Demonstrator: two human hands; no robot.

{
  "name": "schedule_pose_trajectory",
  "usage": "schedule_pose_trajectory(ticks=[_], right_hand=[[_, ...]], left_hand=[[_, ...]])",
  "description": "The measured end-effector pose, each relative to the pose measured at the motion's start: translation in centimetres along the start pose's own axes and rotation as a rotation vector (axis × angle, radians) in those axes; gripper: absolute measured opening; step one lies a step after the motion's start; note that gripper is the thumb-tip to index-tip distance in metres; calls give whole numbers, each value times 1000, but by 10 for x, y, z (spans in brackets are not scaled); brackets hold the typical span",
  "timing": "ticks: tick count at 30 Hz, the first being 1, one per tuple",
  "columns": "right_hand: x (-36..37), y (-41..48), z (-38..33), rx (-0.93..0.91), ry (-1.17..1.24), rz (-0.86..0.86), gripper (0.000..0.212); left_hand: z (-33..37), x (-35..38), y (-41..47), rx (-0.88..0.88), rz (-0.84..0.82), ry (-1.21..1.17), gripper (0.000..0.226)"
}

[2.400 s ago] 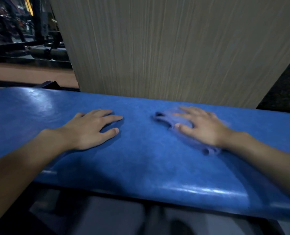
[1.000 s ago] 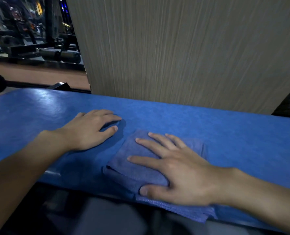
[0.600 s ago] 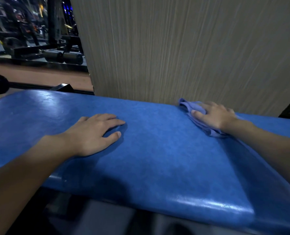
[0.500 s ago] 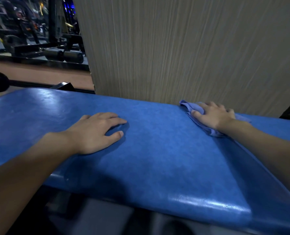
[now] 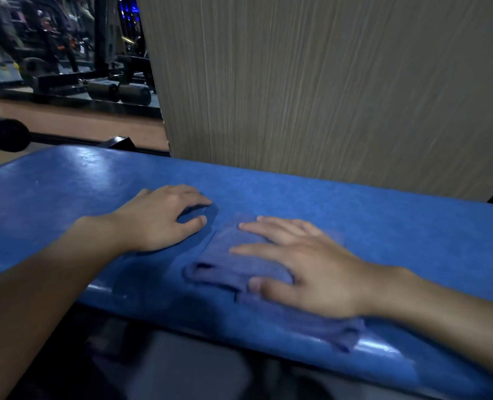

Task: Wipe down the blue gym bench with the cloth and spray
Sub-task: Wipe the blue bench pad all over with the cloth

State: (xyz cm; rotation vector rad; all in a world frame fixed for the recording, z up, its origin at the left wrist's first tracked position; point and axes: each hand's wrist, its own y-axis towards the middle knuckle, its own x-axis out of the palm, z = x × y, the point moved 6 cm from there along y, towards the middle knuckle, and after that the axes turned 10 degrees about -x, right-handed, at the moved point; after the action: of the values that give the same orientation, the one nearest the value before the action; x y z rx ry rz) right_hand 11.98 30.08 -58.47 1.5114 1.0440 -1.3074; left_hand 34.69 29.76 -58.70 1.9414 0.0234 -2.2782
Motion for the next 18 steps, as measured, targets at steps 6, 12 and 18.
schedule_pose_trajectory(ticks=[6,12,18], right_hand=[[-13,-8,170,519,-80,101,83],[-14,-9,204,849,-86,-16,56],[-1,26,80,407,-94,-22,76]], left_hand=[[-1,1,-3,-13,-15,6,81],[-3,3,-3,-9,-46,-29,77],[-11,0,3,-30,-17,-111,62]])
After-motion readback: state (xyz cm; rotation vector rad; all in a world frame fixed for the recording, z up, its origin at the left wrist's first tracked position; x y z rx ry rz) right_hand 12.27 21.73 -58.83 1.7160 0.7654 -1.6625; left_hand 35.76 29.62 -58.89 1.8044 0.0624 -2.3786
